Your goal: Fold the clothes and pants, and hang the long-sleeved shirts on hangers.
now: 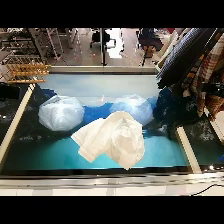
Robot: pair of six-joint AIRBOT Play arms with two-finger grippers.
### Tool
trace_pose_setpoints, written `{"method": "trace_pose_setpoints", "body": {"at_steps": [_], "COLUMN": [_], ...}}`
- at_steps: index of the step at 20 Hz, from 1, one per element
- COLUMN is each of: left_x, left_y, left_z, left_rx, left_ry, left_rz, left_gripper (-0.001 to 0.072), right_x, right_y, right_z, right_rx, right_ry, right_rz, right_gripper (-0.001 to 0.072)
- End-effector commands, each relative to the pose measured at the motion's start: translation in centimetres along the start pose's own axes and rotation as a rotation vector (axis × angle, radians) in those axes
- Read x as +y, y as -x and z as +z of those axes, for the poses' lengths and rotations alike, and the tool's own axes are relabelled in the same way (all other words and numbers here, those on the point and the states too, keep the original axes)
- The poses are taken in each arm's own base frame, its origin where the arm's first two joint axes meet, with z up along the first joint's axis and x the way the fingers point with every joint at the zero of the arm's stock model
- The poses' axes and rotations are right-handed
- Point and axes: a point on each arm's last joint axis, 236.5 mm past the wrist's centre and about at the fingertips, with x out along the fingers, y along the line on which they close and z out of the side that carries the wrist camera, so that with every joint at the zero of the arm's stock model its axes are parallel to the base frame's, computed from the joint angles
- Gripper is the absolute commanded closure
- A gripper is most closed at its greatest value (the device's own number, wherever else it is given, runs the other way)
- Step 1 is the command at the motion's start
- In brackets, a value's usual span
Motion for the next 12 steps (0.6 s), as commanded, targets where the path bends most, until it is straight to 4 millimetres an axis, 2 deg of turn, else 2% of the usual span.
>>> {"method": "trace_pose_setpoints", "body": {"at_steps": [1, 9, 12], "left_x": [0.1, 0.1, 2.6], "left_y": [0.0, 0.0, 0.5], "left_z": [0.0, 0.1, 4.1], "left_rx": [-0.001, -0.004, -0.150], "left_ry": [0.002, -0.010, -0.387], "left_rz": [0.001, 0.003, 0.140], "left_gripper": [0.0689, 0.0688, 0.0688], "right_x": [0.0, 0.0, 0.0], "right_y": [0.0, 0.0, 0.0], "right_z": [0.0, 0.0, 0.0], "right_rx": [0.000, 0.000, 0.000], "right_ry": [-0.002, -0.002, -0.002], "right_rz": [0.000, 0.000, 0.000], "right_gripper": [0.0696, 0.0696, 0.0696]}}
